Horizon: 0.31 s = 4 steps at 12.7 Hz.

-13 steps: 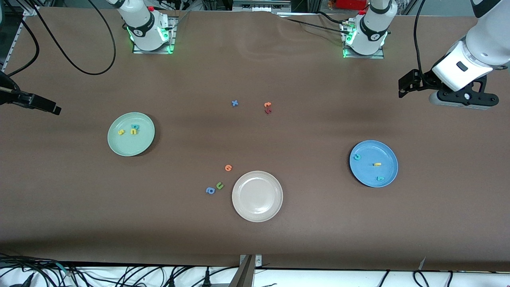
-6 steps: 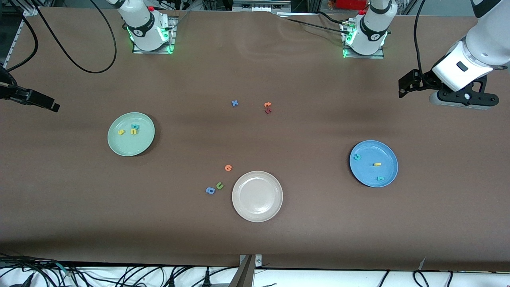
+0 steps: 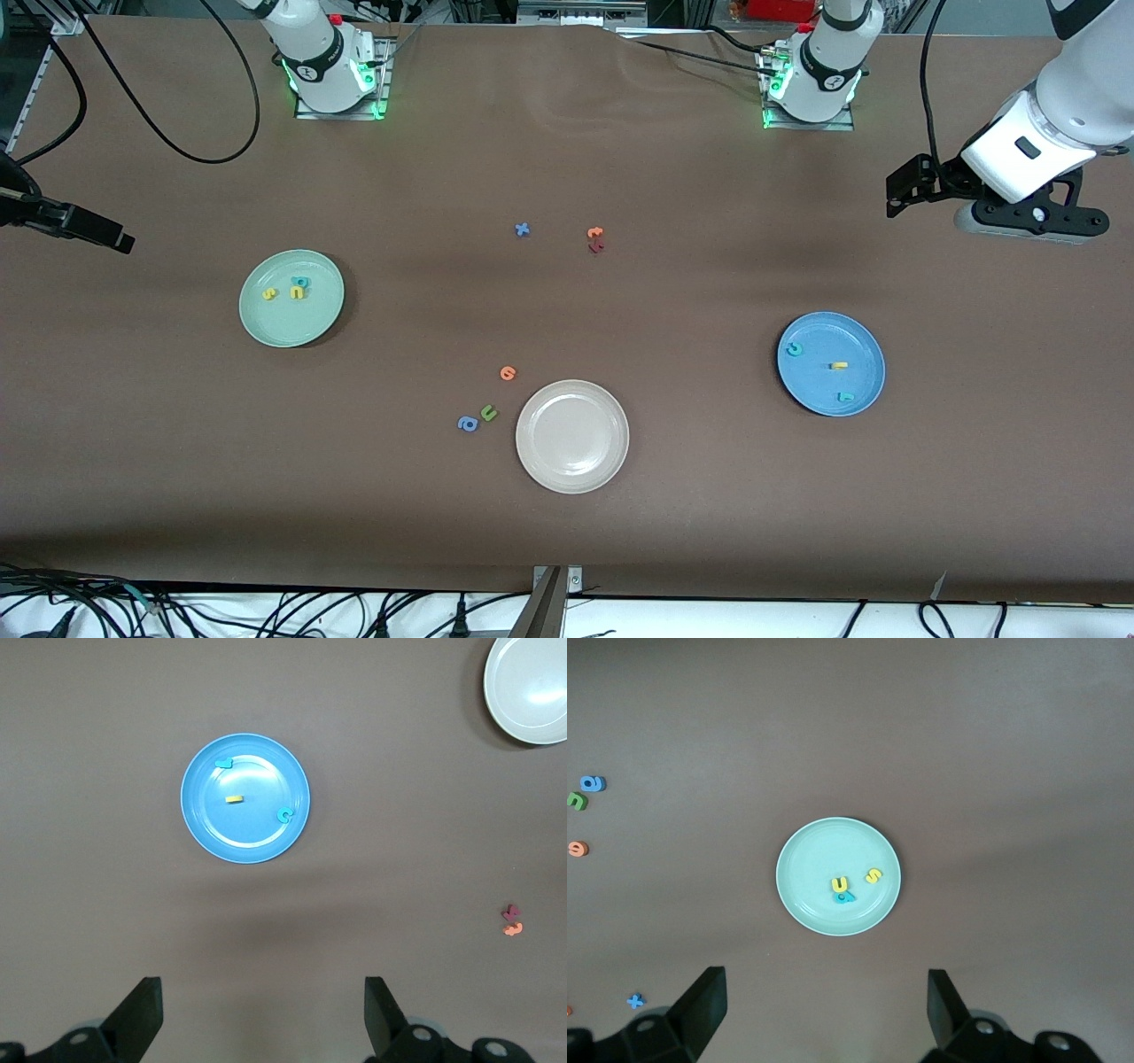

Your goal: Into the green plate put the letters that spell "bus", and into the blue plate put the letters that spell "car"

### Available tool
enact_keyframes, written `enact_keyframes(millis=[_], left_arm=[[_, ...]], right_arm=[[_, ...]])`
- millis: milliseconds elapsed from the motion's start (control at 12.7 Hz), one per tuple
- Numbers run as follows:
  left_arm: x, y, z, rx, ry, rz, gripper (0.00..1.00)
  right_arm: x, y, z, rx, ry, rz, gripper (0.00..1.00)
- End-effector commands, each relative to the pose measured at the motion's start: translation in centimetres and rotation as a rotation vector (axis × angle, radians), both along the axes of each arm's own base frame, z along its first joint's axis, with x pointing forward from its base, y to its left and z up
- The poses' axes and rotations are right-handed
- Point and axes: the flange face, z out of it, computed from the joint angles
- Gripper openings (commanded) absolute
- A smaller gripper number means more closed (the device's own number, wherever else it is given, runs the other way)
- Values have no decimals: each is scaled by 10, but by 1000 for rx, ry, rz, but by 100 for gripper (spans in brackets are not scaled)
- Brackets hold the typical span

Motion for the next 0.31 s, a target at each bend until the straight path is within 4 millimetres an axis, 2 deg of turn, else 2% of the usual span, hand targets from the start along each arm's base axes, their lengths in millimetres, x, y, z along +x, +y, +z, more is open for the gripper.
enact_keyframes(millis=[0, 236], left_arm=[[0, 3, 5, 29, 2, 8, 100], [-1, -2, 6, 29, 5, 5, 100]], right_arm=[[-6, -5, 3, 0, -1, -13, 100], [-8, -12, 1, 1, 18, -26, 100]])
